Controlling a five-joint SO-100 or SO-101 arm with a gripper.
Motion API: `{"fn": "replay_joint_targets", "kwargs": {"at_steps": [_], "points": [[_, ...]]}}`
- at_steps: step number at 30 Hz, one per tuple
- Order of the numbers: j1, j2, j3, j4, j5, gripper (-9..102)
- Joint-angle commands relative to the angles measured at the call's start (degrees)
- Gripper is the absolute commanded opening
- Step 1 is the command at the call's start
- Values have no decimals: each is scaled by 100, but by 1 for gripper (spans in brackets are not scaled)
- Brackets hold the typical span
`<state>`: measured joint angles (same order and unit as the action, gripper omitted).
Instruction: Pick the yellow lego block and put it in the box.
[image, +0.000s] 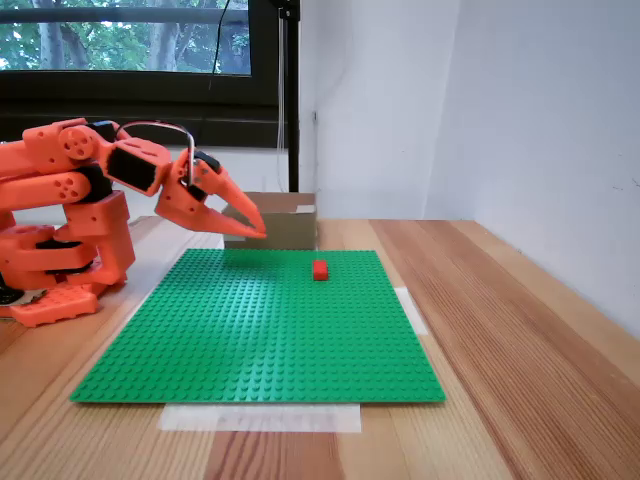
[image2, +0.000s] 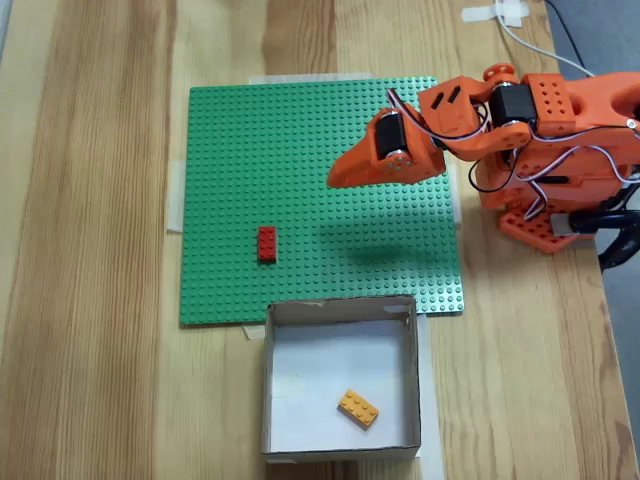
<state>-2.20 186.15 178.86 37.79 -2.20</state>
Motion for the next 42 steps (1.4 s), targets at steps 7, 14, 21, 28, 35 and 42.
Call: {"fn": "replay_joint_targets", "kwargs": {"at_steps": [7, 14, 21, 28, 35, 42], "points": [[123, 79, 378, 70, -44, -1], [70, 88, 396, 510, -123, -1], [-44, 88, 404, 712, -343, -1], [-44, 88, 404, 712, -334, -1], [0, 88, 404, 712, -299, -1], [44, 88, 404, 712, -246, -1]]}}
